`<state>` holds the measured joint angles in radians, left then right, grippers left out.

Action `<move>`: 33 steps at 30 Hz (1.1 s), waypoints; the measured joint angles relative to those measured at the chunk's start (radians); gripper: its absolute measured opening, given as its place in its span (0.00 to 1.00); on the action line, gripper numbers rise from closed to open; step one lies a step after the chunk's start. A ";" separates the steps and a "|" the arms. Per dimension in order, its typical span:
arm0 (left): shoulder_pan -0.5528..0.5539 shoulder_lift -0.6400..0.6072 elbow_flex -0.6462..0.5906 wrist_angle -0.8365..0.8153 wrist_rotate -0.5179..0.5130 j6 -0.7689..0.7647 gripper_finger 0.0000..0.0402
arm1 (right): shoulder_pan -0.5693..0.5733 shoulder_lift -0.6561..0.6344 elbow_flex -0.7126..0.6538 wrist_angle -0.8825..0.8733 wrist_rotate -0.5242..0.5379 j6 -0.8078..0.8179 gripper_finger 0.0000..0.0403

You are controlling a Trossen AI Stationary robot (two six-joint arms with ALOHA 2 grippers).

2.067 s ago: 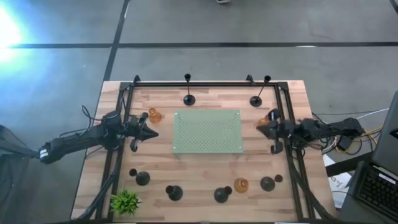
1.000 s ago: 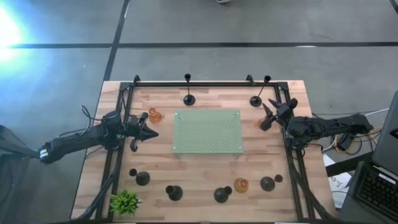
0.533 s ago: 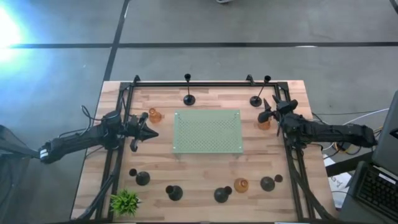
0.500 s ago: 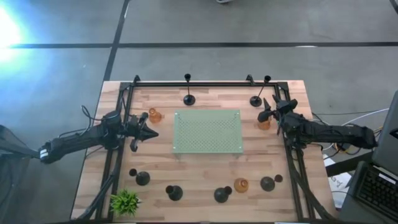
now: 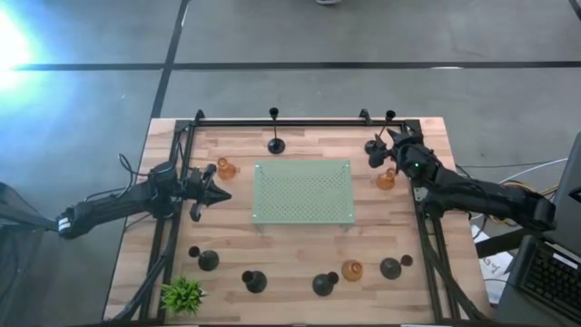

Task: Pick & Place candle stick holders
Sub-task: Put the black candle holder on the shelf

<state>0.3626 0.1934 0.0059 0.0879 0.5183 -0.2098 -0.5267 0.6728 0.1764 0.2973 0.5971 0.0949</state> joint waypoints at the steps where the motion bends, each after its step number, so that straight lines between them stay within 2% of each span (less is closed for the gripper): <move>1: 0.000 0.000 0.000 0.000 0.000 0.000 0.04 | -0.007 0.016 0.000 0.016 -0.002 -0.001 0.52; 9: 0.000 0.000 0.000 0.000 0.000 0.000 0.04 | -0.026 0.109 0.001 0.103 -0.007 -0.001 0.52; 15: 0.000 0.000 0.000 0.000 0.000 0.000 0.04 | -0.006 0.075 0.058 0.059 -0.164 0.012 0.52; 18: 0.000 0.000 0.000 0.000 0.000 0.000 0.04 | 0.007 0.054 0.133 -0.119 -0.126 -0.011 0.52; 23: 0.000 0.000 0.000 0.000 0.000 0.000 0.05 | 0.006 0.049 0.236 -0.407 0.011 0.031 0.52; 27: 0.000 0.000 0.000 0.000 0.000 0.000 0.04 | 0.007 0.049 0.231 -0.437 0.009 0.086 0.52; 33: 0.000 0.000 0.000 0.000 0.000 0.000 0.05 | 0.000 0.046 0.139 -0.390 0.009 0.106 0.52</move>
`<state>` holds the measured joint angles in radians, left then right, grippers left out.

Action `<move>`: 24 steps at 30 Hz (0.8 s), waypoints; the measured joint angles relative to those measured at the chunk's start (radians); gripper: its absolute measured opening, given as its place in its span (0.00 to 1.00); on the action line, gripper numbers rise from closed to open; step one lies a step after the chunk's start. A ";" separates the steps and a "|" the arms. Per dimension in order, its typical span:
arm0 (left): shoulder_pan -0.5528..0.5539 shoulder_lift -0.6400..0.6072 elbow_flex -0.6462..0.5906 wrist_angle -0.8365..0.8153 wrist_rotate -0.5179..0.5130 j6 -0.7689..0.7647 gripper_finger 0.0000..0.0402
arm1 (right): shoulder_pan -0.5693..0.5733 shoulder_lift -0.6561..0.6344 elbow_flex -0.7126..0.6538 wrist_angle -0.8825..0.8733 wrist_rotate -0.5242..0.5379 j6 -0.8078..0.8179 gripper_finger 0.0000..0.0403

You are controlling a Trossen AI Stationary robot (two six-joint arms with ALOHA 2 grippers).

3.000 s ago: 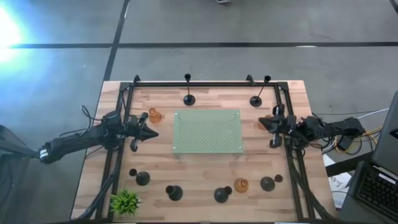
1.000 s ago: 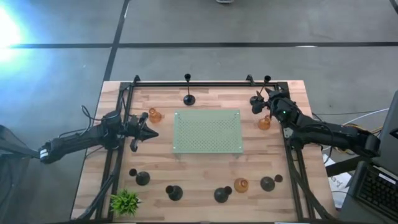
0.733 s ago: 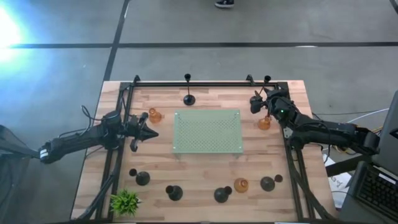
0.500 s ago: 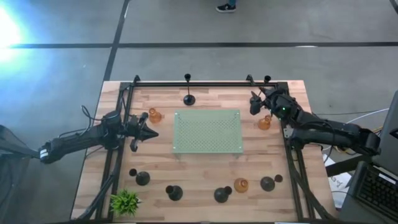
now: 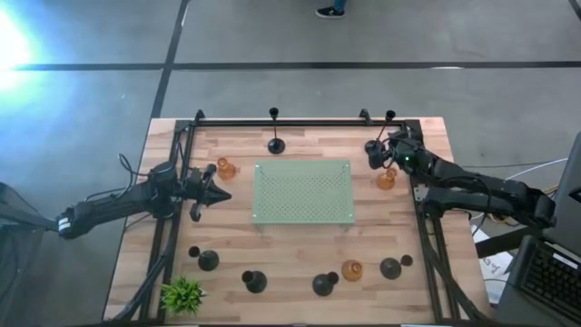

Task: Pick & Place candle stick holders
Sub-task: Put the black candle holder on the shelf

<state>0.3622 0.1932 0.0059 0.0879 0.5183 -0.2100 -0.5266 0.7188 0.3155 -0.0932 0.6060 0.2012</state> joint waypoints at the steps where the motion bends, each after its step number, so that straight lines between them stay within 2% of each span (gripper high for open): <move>1: 0.000 0.000 0.000 0.000 0.000 0.000 0.05 | 0.001 -0.005 -0.015 0.006 -0.017 0.005 0.52; 6: 0.000 0.000 0.000 0.000 0.000 0.000 0.04 | 0.024 -0.047 -0.043 0.011 -0.175 0.024 0.52; 15: 0.000 0.000 0.000 0.000 0.000 0.000 0.04 | 0.049 -0.122 -0.005 -0.061 -0.225 -0.016 0.51; 22: 0.000 0.000 0.000 0.000 0.000 0.000 0.05 | 0.066 -0.183 0.010 -0.091 -0.488 -0.025 0.46; 24: 0.000 0.000 0.000 0.000 0.000 0.000 0.04 | 0.090 -0.209 0.018 -0.090 -0.524 -0.025 0.44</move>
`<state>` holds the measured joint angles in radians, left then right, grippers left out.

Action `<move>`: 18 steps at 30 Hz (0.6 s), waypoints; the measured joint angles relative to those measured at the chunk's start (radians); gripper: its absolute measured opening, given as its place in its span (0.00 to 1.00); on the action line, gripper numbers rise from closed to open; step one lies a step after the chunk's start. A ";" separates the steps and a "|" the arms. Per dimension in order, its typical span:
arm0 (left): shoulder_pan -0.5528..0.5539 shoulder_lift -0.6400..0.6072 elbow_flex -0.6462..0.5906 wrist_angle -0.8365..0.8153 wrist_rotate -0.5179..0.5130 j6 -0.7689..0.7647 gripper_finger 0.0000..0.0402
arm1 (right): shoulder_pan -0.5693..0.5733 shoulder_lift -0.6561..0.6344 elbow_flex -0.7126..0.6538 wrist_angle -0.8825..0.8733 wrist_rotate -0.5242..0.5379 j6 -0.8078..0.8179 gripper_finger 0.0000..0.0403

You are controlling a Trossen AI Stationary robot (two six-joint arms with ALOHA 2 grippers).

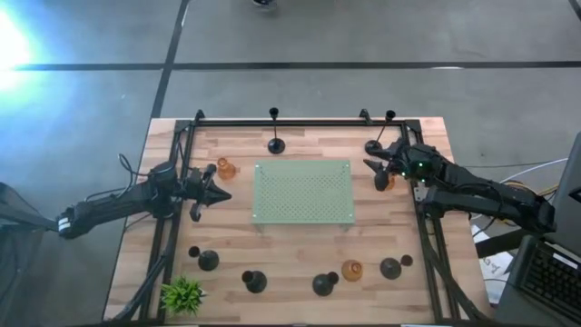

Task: Pick & Place candle stick holders
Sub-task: Put the black candle holder on the shelf

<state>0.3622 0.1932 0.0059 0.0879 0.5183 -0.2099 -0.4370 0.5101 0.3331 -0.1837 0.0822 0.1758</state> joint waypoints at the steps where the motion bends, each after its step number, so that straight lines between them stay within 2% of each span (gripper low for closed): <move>1: 0.000 0.000 0.000 0.000 0.000 0.000 0.04 | 0.016 -0.013 0.003 0.000 -0.004 -0.002 0.43; 9: 0.000 0.000 0.000 0.000 0.000 0.000 0.04 | 0.239 -0.092 0.025 0.038 -0.012 -0.002 0.33; 18: 0.000 0.000 0.000 0.000 0.000 0.000 0.05 | 0.575 -0.040 0.035 0.346 -0.005 -0.118 0.24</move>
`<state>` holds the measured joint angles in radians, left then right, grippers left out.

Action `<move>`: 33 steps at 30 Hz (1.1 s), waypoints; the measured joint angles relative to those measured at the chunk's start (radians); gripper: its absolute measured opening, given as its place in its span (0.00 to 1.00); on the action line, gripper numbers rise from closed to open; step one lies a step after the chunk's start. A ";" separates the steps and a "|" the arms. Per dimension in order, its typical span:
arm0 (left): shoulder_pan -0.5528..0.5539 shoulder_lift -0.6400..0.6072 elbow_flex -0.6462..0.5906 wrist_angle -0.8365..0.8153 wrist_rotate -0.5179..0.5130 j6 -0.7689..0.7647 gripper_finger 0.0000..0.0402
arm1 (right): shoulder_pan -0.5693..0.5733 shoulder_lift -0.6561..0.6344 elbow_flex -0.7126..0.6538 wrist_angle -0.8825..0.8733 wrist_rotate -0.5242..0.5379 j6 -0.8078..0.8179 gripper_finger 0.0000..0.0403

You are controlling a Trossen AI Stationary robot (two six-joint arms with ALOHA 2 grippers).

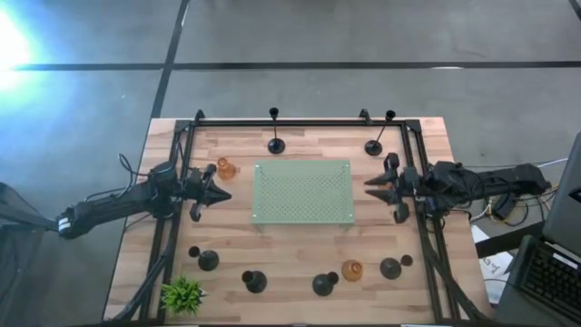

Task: Pick & Place candle stick holders
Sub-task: Put the black candle holder on the shelf

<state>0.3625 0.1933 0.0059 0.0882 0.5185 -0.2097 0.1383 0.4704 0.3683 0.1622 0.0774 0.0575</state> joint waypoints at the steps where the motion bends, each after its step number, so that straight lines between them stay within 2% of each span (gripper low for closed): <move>1: 0.000 0.000 0.000 0.000 0.000 0.000 0.04 | 0.029 0.015 0.013 0.017 0.000 -0.023 0.23; 5: 0.000 0.000 0.000 0.000 0.000 0.000 0.04 | 0.109 0.091 0.074 0.034 0.001 -0.092 0.20; 10: 0.000 0.000 0.000 0.000 0.000 0.000 0.05 | 0.139 0.223 0.148 -0.022 0.000 -0.115 0.17; 15: 0.000 0.000 0.000 0.000 0.000 0.000 0.04 | 0.149 0.343 0.261 -0.306 0.000 0.058 0.14; 18: 0.000 0.000 0.000 0.000 0.000 0.000 0.04 | 0.194 0.401 0.317 -0.391 0.000 0.123 0.13; 26: 0.000 0.000 0.000 0.000 0.000 0.000 0.04 | 0.339 0.488 0.385 -0.393 0.001 0.132 0.09; 33: 0.000 0.000 0.000 0.000 0.000 0.000 0.04 | 0.362 0.525 0.373 -0.393 0.004 0.219 0.08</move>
<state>0.3624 0.1932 0.0059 0.0879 0.5182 -0.2098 0.5003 0.9951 0.7416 -0.2310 0.0811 0.2768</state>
